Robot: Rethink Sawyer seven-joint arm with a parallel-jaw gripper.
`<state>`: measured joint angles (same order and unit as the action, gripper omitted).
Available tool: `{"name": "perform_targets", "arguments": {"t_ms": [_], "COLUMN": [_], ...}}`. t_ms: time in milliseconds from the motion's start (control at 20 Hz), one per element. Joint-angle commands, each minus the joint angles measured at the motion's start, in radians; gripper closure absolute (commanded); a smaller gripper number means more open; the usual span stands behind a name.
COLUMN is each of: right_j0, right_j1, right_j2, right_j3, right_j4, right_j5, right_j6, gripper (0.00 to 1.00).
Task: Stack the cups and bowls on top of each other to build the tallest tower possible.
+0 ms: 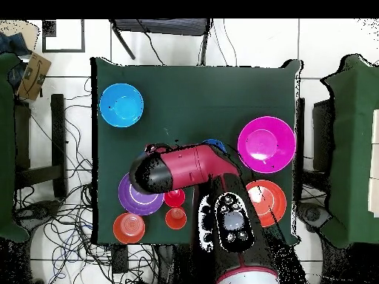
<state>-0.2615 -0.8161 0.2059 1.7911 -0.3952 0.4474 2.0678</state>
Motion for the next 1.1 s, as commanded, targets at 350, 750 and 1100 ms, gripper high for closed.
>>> {"name": "perform_targets", "arguments": {"t_ms": [350, 750, 1100], "right_j0": [0.062, 0.19, 0.323], "right_j1": [0.053, 0.089, 0.124], "right_j2": [-0.08, -0.194, -0.306], "right_j3": [-0.022, -0.005, 0.01], "right_j4": [0.074, 0.137, 0.248], "right_j5": [-0.081, -0.131, -0.152], "right_j6": [0.19, 0.296, 0.399], "gripper": [0.0, 0.0, 0.0]}}
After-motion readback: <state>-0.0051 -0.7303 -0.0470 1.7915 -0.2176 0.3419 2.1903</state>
